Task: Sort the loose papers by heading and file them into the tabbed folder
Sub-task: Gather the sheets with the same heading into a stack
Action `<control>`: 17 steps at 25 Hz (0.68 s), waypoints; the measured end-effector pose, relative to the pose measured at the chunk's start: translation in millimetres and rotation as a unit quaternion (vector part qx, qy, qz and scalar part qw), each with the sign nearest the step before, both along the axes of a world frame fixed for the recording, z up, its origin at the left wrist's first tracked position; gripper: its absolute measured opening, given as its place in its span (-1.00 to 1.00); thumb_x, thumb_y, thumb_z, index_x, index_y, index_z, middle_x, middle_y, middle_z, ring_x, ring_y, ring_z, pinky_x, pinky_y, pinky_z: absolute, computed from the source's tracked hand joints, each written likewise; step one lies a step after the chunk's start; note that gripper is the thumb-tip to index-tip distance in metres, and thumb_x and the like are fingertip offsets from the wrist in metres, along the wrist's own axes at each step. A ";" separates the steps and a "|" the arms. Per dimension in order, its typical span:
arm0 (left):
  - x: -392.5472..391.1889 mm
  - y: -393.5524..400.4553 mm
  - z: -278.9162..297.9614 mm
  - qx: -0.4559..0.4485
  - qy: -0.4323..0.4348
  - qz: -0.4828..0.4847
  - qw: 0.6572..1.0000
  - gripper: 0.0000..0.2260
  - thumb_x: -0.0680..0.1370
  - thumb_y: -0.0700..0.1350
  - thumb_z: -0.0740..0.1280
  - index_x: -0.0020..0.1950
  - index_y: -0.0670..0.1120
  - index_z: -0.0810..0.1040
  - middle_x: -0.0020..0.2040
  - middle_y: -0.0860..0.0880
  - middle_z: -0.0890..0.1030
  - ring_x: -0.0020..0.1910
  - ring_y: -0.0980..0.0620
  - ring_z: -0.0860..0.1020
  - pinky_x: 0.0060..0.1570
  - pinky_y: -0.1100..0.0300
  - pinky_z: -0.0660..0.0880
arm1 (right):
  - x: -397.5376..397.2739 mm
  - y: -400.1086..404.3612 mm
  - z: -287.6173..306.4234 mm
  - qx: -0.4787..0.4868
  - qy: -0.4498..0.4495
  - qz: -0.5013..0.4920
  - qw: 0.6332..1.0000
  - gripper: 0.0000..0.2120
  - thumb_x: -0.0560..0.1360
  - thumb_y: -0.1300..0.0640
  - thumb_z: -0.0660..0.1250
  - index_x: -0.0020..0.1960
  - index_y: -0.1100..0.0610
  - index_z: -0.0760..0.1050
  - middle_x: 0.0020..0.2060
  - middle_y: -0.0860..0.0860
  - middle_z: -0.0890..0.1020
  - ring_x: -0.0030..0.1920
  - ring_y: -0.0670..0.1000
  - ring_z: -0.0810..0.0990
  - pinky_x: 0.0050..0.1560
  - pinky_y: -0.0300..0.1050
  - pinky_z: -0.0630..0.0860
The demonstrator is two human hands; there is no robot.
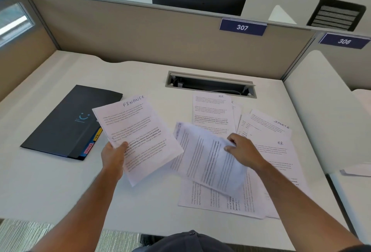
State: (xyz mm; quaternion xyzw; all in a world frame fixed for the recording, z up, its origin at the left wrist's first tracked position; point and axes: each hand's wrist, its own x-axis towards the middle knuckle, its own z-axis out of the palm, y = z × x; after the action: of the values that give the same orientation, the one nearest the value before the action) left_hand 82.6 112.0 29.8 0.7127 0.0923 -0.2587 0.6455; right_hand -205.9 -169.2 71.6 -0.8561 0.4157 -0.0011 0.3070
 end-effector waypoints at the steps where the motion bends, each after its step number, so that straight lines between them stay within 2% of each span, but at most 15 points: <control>1: -0.3 -0.7 -1.9 0.006 0.002 0.002 1.000 -0.73 0.63 -0.26 0.33 0.31 -0.06 0.55 0.27 -0.03 0.60 0.15 -0.11 0.56 0.13 -0.12 0.49 | 2.3 -3.0 7.8 -0.011 -0.020 -0.013 1.000 -0.82 0.56 0.11 0.41 -0.11 0.14 0.44 -0.25 0.01 0.55 -0.27 -0.01 0.47 -0.27 -0.09 0.30; 5: -1.0 -1.4 -7.4 0.022 0.010 -0.007 1.000 -0.75 0.63 -0.25 0.33 0.28 -0.04 0.55 0.29 -0.05 0.60 0.16 -0.15 0.55 0.19 -0.21 0.49 | 10.3 -7.9 29.7 -0.006 -0.138 -0.130 0.982 -0.96 0.59 0.16 0.34 0.01 0.10 0.48 -0.13 -0.04 0.59 -0.16 -0.05 0.56 -0.22 -0.13 0.44; 7: -1.5 -1.5 -8.3 0.029 0.013 -0.017 0.999 -0.77 0.63 -0.24 0.33 0.25 0.00 0.54 0.28 -0.04 0.59 0.16 -0.16 0.54 0.20 -0.25 0.48 | 13.2 -7.2 32.9 0.025 -0.204 -0.198 0.959 -0.90 0.59 0.24 0.29 0.09 0.13 0.46 -0.06 0.00 0.59 -0.11 -0.02 0.56 -0.20 -0.12 0.47; 10: -2.7 -2.1 -11.2 0.050 0.003 -0.051 0.997 -0.74 0.64 -0.23 0.33 0.32 -0.04 0.53 0.29 -0.04 0.59 0.16 -0.17 0.54 0.19 -0.25 0.48 | 16.2 -8.7 27.4 0.103 -0.282 -0.289 0.909 -0.77 0.53 0.31 0.30 0.17 0.15 0.48 0.05 0.07 0.62 -0.01 0.08 0.58 -0.09 -0.02 0.54; 13: -6.4 -2.1 -15.7 0.073 -0.002 -0.087 0.994 -0.75 0.63 -0.22 0.34 0.29 -0.03 0.54 0.26 -0.04 0.60 0.17 -0.19 0.57 0.20 -0.25 0.51 | 21.9 -2.5 11.7 0.189 -0.310 -0.343 0.866 -0.71 0.49 0.32 0.35 0.20 0.14 0.51 0.12 0.11 0.64 0.09 0.17 0.62 0.07 0.13 0.61; 17: -15.3 -1.5 -22.9 0.085 0.009 -0.117 0.989 -0.75 0.62 -0.23 0.34 0.28 -0.05 0.56 0.22 -0.08 0.64 0.09 -0.18 0.63 0.13 -0.25 0.58 | 37.3 32.5 -14.4 0.254 -0.285 -0.345 0.857 -0.67 0.48 0.32 0.36 0.23 0.13 0.51 0.13 0.11 0.65 0.10 0.17 0.63 0.04 0.10 0.61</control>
State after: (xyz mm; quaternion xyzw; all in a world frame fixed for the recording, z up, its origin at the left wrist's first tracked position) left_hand 67.3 110.5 6.9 0.7688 0.0356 -0.3295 0.5469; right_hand -168.6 -136.8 57.1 -0.5120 0.5648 -0.2455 0.5989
